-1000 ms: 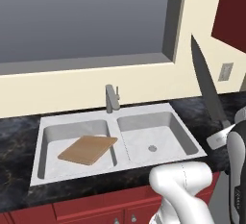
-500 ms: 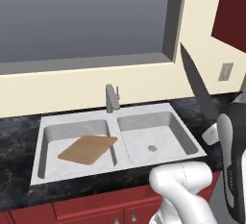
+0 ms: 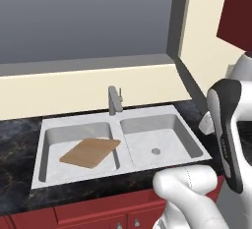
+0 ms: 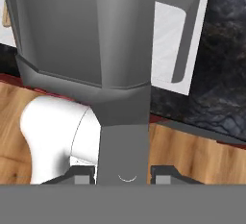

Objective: Move the cutting board and knife to the sink. Then move spray from the cabinet to the counter.

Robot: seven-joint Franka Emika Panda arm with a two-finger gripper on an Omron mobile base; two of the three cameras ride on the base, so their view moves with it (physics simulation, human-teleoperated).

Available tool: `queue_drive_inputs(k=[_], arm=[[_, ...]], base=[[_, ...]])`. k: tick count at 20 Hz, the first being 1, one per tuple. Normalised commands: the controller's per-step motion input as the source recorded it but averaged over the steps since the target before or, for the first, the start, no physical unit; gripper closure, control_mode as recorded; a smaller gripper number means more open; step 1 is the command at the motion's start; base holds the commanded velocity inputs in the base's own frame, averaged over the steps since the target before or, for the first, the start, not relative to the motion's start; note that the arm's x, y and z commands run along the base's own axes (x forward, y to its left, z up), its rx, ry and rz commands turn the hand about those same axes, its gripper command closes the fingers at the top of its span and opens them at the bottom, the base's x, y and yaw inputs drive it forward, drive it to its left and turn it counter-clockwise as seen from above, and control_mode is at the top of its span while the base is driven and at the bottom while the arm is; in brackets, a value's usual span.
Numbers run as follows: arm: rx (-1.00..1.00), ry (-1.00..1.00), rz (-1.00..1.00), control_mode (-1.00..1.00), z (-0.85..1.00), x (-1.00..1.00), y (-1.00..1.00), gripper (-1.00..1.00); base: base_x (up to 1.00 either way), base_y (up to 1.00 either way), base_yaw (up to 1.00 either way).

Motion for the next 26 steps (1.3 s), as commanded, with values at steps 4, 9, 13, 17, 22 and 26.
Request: queue_drive_inputs(k=[4, 9, 13, 17, 22, 26], arm=[[0.0, 0.0, 0.12, -1.0, -0.19, 0.31, -0.13, 1.0], [-0.01, 0.0, 0.19, -1.0, -0.3, 0.32, -0.1, 1.0], [-0.07, 0.02, 0.22, -1.0, -0.35, 0.21, -0.12, 1.0], [-0.13, 0.14, 0.15, -1.0, -0.29, 0.08, -0.18, 1.0], [-0.13, 0.23, 0.08, -1.0, -0.15, 0.02, -0.21, 1.0], [-0.09, 0.17, 0.05, -1.0, -0.12, 0.1, -0.07, 1.0]], base=[[0.0, 0.0, 0.0], [0.0, 0.0, 0.0], [0.0, 0.0, 0.0], [0.0, 0.0, 0.0], [0.0, 0.0, 0.0], [0.0, 0.0, 0.0]])
